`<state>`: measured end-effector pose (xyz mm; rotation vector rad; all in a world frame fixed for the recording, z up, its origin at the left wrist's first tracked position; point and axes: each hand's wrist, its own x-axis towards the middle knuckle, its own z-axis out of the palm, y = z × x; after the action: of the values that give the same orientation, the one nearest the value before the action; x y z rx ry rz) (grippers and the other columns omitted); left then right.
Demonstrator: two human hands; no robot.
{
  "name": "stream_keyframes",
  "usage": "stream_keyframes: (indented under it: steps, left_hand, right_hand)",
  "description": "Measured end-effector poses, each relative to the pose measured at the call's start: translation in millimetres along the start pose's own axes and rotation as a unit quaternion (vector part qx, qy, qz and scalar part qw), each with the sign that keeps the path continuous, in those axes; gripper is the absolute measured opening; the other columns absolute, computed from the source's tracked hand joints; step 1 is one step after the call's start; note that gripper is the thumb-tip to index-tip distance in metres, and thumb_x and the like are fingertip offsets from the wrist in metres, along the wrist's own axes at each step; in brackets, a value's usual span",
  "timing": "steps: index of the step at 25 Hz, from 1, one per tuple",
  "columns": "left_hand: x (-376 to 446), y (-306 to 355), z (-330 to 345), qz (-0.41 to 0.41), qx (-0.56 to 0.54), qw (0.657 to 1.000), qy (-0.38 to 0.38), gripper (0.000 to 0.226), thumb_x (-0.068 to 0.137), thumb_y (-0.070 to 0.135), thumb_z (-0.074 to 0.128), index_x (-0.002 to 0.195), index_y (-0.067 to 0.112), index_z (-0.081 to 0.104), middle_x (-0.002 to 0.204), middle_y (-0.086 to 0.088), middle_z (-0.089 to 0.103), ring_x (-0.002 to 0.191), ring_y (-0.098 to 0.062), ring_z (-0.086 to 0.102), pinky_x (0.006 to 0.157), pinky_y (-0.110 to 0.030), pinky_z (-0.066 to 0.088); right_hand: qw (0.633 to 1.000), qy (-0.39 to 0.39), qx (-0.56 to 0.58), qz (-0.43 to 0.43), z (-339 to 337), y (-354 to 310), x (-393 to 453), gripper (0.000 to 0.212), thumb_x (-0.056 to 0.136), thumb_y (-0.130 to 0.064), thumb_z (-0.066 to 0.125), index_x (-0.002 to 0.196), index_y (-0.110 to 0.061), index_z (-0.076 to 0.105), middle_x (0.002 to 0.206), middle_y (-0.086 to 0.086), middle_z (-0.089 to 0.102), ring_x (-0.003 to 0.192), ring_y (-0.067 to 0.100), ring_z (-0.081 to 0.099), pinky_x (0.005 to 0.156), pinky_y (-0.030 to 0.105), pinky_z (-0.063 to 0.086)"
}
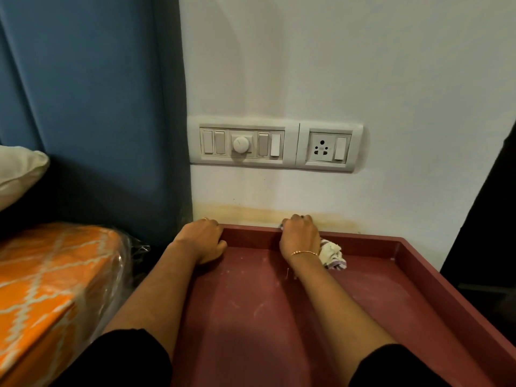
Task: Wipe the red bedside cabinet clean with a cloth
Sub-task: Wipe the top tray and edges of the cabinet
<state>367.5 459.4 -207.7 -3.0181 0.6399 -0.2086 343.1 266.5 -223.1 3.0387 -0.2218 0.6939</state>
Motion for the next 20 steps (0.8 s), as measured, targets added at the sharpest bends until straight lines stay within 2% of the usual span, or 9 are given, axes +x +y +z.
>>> stream_keyframes:
  steps: [2, 4, 6, 8, 11, 15, 17, 20]
  left_hand:
    - [2, -3, 2, -0.009, -0.017, 1.0, 0.004, 0.037, 0.09, 0.034, 0.038, 0.109, 0.01, 0.059, 0.115, -0.009, 0.061, 0.101, -0.022, 0.057, 0.092, -0.037, 0.049]
    - [4, -4, 3, -0.016, -0.031, 0.999, 0.001, 0.036, 0.09, 0.034, 0.039, 0.107, 0.01, 0.061, 0.111, -0.009, 0.062, 0.097, -0.021, 0.057, 0.089, -0.034, 0.049]
    - [7, -5, 2, -0.021, -0.049, 0.999, -0.003, 0.037, 0.091, 0.034, 0.039, 0.108, 0.01, 0.062, 0.111, -0.009, 0.061, 0.093, -0.019, 0.056, 0.086, -0.031, 0.047]
    - [9, -7, 1, -0.024, -0.061, 0.998, -0.003, 0.038, 0.091, 0.035, 0.04, 0.107, 0.01, 0.063, 0.11, -0.009, 0.061, 0.091, -0.018, 0.055, 0.083, -0.03, 0.046]
    - [10, -8, 5, -0.027, -0.061, 0.998, 0.009, 0.039, 0.09, 0.036, 0.04, 0.109, 0.01, 0.063, 0.111, -0.008, 0.062, 0.095, -0.021, 0.057, 0.085, -0.032, 0.047]
    - [9, -10, 10, -0.036, -0.07, 0.997, 0.019, 0.043, 0.089, 0.038, 0.041, 0.115, 0.01, 0.061, 0.117, -0.009, 0.061, 0.101, -0.024, 0.058, 0.09, -0.036, 0.049]
    - [8, -11, 10, -0.041, -0.073, 0.996, 0.018, 0.044, 0.088, 0.038, 0.042, 0.116, 0.01, 0.06, 0.118, -0.009, 0.061, 0.103, -0.024, 0.058, 0.092, -0.037, 0.049]
    - [5, -9, 9, -0.042, -0.079, 0.996, 0.012, 0.045, 0.088, 0.038, 0.041, 0.119, 0.011, 0.058, 0.12, -0.009, 0.06, 0.105, -0.023, 0.057, 0.093, -0.035, 0.048]
  right_hand:
    - [0.999, -0.002, 0.041, -0.031, -2, -19, 3, 0.036, 0.09, -0.002, 0.042, 0.117, -0.013, 0.064, 0.115, 0.009, 0.062, 0.11, 0.028, 0.05, 0.088, 0.034, 0.047]
    - [0.996, -0.037, 0.068, -0.054, -4, -18, 4, 0.039, 0.089, -0.004, 0.046, 0.119, -0.021, 0.064, 0.117, 0.006, 0.063, 0.111, 0.028, 0.051, 0.09, 0.035, 0.048]
    - [0.995, -0.052, 0.083, -0.029, -7, 1, 4, 0.038, 0.09, -0.009, 0.048, 0.119, -0.028, 0.064, 0.117, 0.005, 0.065, 0.111, 0.029, 0.052, 0.09, 0.035, 0.048]
    - [0.997, -0.049, 0.054, 0.016, -8, 11, 3, 0.037, 0.089, -0.008, 0.047, 0.117, -0.024, 0.065, 0.116, 0.006, 0.066, 0.112, 0.029, 0.052, 0.089, 0.034, 0.048]
    - [0.995, -0.037, 0.09, 0.036, -3, -17, 5, 0.03, 0.087, -0.007, 0.049, 0.111, -0.012, 0.067, 0.112, 0.012, 0.067, 0.11, 0.031, 0.055, 0.087, 0.032, 0.049]
    - [0.983, -0.059, 0.172, -0.039, 2, -38, 6, 0.033, 0.087, -0.013, 0.053, 0.115, -0.024, 0.067, 0.118, 0.005, 0.067, 0.111, 0.03, 0.057, 0.091, 0.031, 0.048]
    - [0.979, -0.084, 0.185, -0.036, -2, -20, 6, 0.034, 0.087, -0.018, 0.056, 0.118, -0.03, 0.064, 0.122, 0.004, 0.066, 0.113, 0.029, 0.057, 0.095, 0.032, 0.046]
    - [0.986, -0.082, 0.147, 0.013, -4, -14, 6, 0.035, 0.086, -0.014, 0.054, 0.117, -0.027, 0.065, 0.118, 0.008, 0.067, 0.112, 0.031, 0.058, 0.093, 0.033, 0.047]
